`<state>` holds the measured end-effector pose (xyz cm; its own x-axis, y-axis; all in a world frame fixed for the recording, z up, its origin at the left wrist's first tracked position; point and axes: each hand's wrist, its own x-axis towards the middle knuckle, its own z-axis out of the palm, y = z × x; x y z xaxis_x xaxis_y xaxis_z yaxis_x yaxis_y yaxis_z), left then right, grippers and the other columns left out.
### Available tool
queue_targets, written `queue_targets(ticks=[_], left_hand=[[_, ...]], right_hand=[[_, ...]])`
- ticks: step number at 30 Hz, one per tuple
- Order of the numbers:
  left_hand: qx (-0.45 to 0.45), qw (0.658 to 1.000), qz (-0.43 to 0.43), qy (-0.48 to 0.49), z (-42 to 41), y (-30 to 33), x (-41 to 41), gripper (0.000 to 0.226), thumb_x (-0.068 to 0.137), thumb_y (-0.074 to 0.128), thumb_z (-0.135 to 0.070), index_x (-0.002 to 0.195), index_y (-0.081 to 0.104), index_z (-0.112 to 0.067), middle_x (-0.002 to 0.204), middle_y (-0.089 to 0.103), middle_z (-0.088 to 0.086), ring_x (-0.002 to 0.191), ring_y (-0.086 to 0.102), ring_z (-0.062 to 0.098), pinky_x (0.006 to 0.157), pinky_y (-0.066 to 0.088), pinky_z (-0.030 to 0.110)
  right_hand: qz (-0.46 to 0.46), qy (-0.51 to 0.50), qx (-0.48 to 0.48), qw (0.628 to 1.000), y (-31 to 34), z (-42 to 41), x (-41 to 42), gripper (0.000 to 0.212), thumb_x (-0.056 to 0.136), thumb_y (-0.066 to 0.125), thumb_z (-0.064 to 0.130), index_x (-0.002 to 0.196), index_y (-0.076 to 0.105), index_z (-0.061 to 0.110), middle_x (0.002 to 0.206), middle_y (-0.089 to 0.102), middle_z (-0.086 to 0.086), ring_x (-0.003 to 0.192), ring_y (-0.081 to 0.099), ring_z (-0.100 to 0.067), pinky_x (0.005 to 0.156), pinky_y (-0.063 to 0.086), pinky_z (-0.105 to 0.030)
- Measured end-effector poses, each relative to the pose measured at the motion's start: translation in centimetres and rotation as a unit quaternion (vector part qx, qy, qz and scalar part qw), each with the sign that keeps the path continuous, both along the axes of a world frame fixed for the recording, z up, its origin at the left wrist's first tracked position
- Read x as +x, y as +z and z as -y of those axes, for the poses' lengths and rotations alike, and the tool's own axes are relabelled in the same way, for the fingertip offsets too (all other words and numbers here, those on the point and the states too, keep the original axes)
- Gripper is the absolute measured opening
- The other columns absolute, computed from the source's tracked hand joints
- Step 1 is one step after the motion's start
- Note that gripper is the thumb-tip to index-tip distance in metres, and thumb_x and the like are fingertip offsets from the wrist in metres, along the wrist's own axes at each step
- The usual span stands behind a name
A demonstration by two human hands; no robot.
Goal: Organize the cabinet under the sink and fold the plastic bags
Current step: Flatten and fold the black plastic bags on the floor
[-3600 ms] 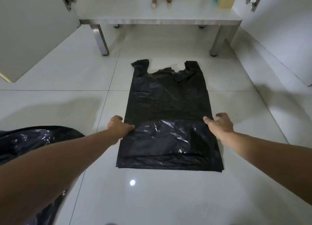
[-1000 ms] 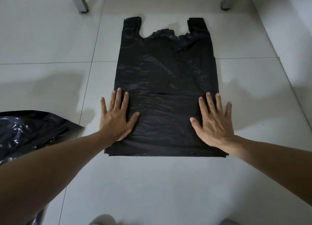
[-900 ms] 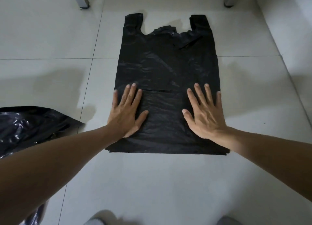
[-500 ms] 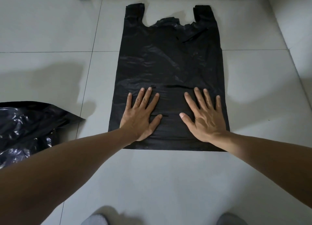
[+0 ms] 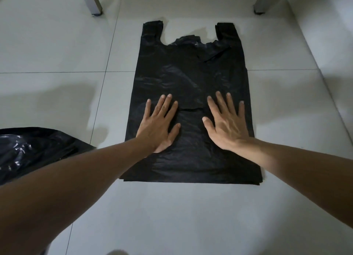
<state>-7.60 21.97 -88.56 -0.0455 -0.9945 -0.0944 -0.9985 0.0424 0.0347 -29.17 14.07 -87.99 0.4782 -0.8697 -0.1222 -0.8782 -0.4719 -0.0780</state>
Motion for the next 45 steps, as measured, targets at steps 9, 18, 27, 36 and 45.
queue_targets(ticks=[9, 18, 27, 36, 45], left_hand=[[0.039, 0.999, 0.015, 0.023, 7.9, -1.7, 2.8, 0.072, 0.093, 0.003, -0.063, 0.154, -0.008, -0.027, 0.162, -0.013, 0.000, 0.149, -0.014, 0.018, 0.119, -0.004, 0.052], [0.010, 0.996, 0.001, 0.093, 6.4, -2.4, 6.6, 0.080, 0.086, 0.000, -0.073, 0.154, -0.009, -0.032, 0.162, -0.014, -0.003, 0.149, -0.015, 0.017, 0.120, -0.004, 0.051], [-0.051, 0.993, -0.018, 0.103, 10.5, -0.8, 4.7, 0.075, 0.095, 0.010, -0.060, 0.155, -0.003, -0.018, 0.162, -0.012, 0.008, 0.148, -0.016, 0.023, 0.118, -0.011, 0.052], [0.046, 0.980, -0.023, 0.194, 16.5, -1.7, 10.5, 0.076, 0.093, 0.014, -0.070, 0.155, -0.004, -0.030, 0.162, -0.012, 0.003, 0.149, -0.012, 0.024, 0.117, -0.006, 0.057], [-0.003, 0.997, -0.035, 0.068, 17.8, -1.4, 2.0, 0.067, 0.098, 0.014, -0.058, 0.155, -0.002, -0.026, 0.163, -0.009, 0.002, 0.149, -0.013, 0.020, 0.118, -0.006, 0.054]], right_hand=[[-0.018, -0.037, 0.015, 0.999, -2.6, 7.1, 3.8, 0.073, 0.093, 0.008, 0.071, 0.156, 0.001, 0.035, 0.165, -0.005, -0.003, 0.151, -0.008, -0.029, 0.118, -0.004, -0.060], [-0.018, -0.108, 0.006, 0.994, -3.2, 8.0, 0.1, 0.075, 0.090, 0.002, 0.075, 0.155, -0.007, 0.038, 0.165, -0.009, -0.002, 0.151, -0.010, -0.028, 0.119, -0.003, -0.059], [-0.022, -0.102, -0.020, 0.994, -3.3, 7.8, 0.3, 0.079, 0.088, -0.004, 0.076, 0.155, -0.005, 0.036, 0.165, -0.003, -0.005, 0.151, -0.003, -0.032, 0.118, 0.003, -0.060], [-0.039, -0.106, -0.009, 0.994, -3.1, 7.8, 0.5, 0.079, 0.087, -0.006, 0.075, 0.155, -0.009, 0.036, 0.165, -0.006, -0.005, 0.151, -0.004, -0.032, 0.119, 0.003, -0.060], [-0.046, -0.108, 0.021, 0.993, -2.4, 7.8, 0.6, 0.078, 0.087, -0.003, 0.074, 0.154, -0.012, 0.037, 0.165, -0.010, -0.004, 0.151, -0.011, -0.031, 0.119, 0.000, -0.060]])
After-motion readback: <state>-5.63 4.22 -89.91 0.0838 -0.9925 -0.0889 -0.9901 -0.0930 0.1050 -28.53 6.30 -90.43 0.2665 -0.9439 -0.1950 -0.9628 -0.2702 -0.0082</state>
